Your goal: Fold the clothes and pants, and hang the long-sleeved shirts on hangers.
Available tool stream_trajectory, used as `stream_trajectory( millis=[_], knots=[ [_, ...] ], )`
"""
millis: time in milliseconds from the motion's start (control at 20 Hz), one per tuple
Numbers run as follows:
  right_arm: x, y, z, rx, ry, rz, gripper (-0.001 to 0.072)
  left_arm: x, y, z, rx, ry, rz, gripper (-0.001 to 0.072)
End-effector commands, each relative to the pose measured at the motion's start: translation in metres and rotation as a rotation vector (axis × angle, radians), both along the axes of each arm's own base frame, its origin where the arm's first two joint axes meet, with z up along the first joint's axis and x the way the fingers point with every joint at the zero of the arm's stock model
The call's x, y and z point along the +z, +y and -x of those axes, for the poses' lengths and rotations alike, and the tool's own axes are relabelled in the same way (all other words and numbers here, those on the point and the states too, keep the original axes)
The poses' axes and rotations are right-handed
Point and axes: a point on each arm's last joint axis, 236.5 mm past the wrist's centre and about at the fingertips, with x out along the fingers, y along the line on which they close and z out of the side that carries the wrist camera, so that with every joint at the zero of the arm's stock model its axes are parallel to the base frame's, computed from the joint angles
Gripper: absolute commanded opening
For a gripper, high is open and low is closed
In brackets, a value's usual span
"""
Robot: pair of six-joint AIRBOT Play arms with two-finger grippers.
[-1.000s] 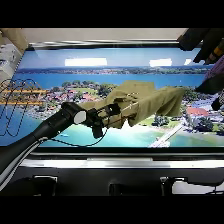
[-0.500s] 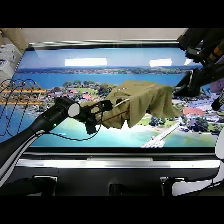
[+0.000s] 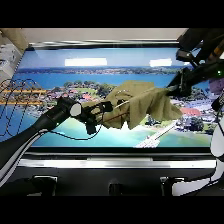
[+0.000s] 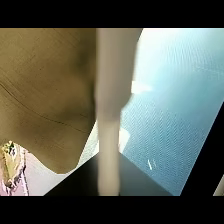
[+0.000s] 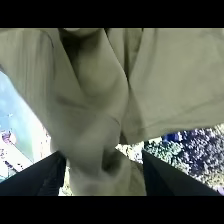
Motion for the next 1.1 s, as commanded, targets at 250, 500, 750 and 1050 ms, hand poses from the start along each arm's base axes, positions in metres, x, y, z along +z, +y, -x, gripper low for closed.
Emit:
stream_trajectory(
  millis=[250, 500, 750, 1050],
  knots=[
    [-0.02, 0.048, 0.013, 0.135, 0.085, -0.01, 0.0438, 0.0, 0.003, -0.003, 0.0, -0.012, -0.008, 0.0022],
    [-0.015, 0.059, 0.019, 0.116, 0.13, -0.052, 0.0204, 0.01, 0.002, -0.031, 0.042, -0.09, 0.039, 0.0021],
    [-0.011, 0.063, 0.026, 0.097, 0.168, -0.06, 0.0029, 0.032, 0.004, -0.076, 0.074, -0.256, 0.079, 0.0092],
    [0.024, 0.064, 0.03, 0.078, 0.067, -0.053, 0.0023, 0.082, 0.038, -0.159, 0.279, -0.497, 0.203, 0.0674]
  ],
)
